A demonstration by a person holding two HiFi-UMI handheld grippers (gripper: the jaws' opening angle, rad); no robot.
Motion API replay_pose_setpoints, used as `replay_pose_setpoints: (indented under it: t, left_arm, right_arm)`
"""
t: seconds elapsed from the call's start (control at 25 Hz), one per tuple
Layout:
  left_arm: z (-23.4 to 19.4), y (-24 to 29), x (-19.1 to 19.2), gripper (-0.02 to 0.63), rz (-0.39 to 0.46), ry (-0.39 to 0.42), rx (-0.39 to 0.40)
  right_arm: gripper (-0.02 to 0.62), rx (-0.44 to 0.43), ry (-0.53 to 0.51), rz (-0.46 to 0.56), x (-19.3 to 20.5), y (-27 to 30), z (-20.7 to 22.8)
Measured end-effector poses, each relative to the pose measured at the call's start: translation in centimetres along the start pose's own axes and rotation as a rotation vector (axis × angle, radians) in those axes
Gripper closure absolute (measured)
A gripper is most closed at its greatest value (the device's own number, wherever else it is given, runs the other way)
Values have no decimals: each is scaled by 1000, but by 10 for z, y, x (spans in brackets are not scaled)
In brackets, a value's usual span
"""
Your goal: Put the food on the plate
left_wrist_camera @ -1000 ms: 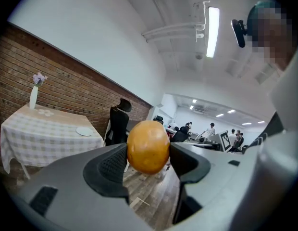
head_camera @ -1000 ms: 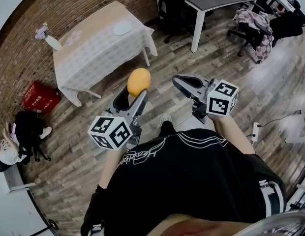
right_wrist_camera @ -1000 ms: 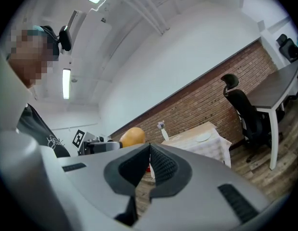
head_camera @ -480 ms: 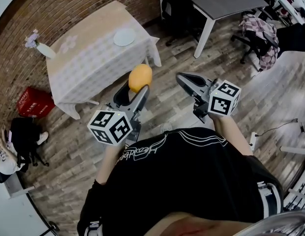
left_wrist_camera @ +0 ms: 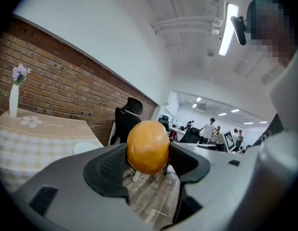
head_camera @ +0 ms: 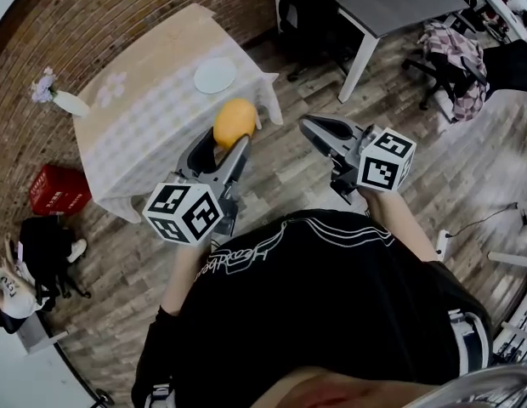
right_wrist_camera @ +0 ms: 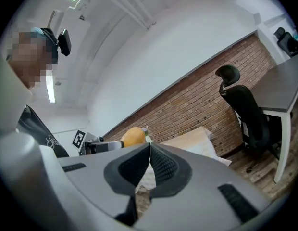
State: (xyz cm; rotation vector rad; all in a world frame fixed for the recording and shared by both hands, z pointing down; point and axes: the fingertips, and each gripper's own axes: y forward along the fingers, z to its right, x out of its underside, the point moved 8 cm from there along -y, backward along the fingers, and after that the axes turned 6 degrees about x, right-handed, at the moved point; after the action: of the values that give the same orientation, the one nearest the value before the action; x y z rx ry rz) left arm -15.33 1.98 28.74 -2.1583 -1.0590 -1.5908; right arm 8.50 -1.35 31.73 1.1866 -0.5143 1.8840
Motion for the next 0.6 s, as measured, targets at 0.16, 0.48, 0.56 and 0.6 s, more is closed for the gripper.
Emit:
replay_pose_setpoints:
  t: [0.16,0.48,0.56,0.6]
  left_arm:
    - [-7,7,6,331,-4,-3,-11]
    - [-45,33,-5,331,-5,-25,-52]
    - [-59,40,-9,331,-6,-35,-67]
    - [-65,44,-11,330,-8,-41,-74]
  right_arm:
    - [598,-13,-2,-12,5,7,9]
    - [598,-37,9,-48,-9,48,43]
    - [598,-45,15,-63,-13,62,53]
    - [598,-50,22,-68,-14,70,58]
